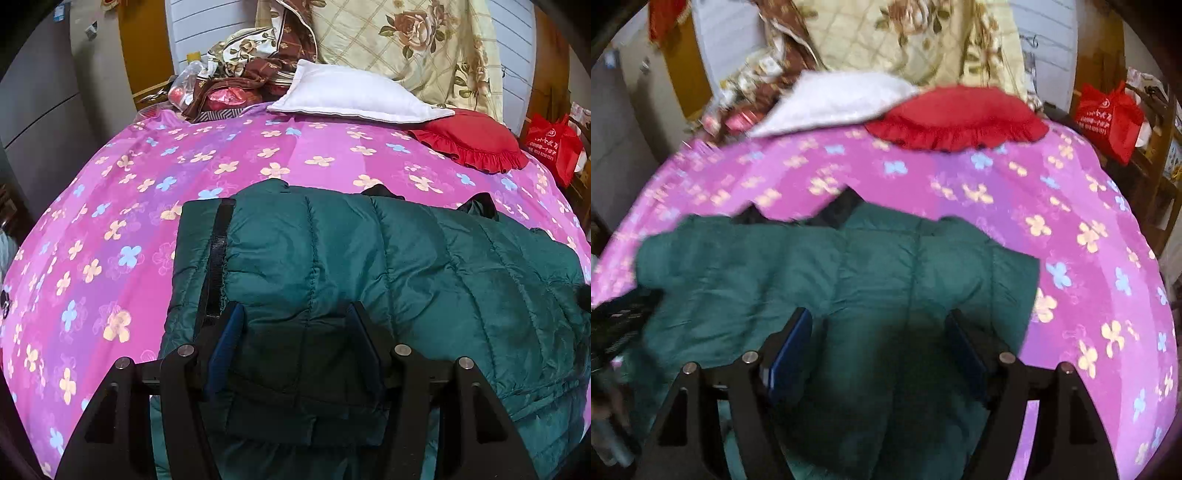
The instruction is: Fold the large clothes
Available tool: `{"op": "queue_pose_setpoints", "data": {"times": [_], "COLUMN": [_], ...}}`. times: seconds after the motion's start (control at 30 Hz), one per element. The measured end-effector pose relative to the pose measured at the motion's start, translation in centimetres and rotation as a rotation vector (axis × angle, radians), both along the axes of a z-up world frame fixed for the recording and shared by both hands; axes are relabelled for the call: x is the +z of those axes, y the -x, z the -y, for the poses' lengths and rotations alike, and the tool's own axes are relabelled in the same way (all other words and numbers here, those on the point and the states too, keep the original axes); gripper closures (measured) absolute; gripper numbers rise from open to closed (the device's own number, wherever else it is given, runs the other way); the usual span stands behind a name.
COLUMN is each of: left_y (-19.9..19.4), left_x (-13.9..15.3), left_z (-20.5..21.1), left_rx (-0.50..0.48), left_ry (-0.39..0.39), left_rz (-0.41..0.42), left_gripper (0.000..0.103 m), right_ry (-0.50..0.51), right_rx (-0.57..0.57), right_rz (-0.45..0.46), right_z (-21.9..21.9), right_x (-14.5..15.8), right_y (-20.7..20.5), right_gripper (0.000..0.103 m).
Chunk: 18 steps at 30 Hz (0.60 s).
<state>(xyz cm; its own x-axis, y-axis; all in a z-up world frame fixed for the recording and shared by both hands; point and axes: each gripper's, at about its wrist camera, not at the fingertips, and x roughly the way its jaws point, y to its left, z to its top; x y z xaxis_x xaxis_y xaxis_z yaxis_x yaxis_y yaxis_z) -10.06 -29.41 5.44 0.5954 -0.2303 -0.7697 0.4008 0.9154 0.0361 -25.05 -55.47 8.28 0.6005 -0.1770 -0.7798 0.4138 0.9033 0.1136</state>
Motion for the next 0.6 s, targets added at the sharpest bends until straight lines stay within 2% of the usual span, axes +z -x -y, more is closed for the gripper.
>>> {"op": "queue_pose_setpoints", "data": {"times": [0.1,0.17,0.27,0.37,0.47,0.6], "left_y": [0.1,0.1,0.3,0.4,0.4,0.5], "left_x": [-0.1,-0.2,-0.3,-0.4,-0.5,-0.7], "left_z": [0.1,0.0,0.1,0.1,0.1,0.1], "left_rx": [0.005,0.006,0.000,0.000,0.000,0.000], "left_ry": [0.005,0.008,0.012,0.012,0.014,0.018], "left_rz": [0.002,0.003,0.005,0.013,0.012,0.011], "left_gripper": [0.067,0.067,0.067,0.067,0.067,0.067], "right_ry": [0.010,0.002,-0.009,-0.028,0.002,-0.018], "right_rx": [0.009,0.018,0.015,0.008,0.005,0.001], "right_rz": [0.018,0.014,-0.045,-0.064,-0.082,-0.075], "right_z": [-1.1,-1.4,-1.3,-1.0,-1.4,-1.4], "right_x": [1.0,0.6,-1.7,-4.1,-4.0,-2.4], "right_y": [2.2,3.1,3.4,3.1,2.7,3.8], "right_gripper": [0.025,0.025,0.025,0.025,0.025,0.025]}}
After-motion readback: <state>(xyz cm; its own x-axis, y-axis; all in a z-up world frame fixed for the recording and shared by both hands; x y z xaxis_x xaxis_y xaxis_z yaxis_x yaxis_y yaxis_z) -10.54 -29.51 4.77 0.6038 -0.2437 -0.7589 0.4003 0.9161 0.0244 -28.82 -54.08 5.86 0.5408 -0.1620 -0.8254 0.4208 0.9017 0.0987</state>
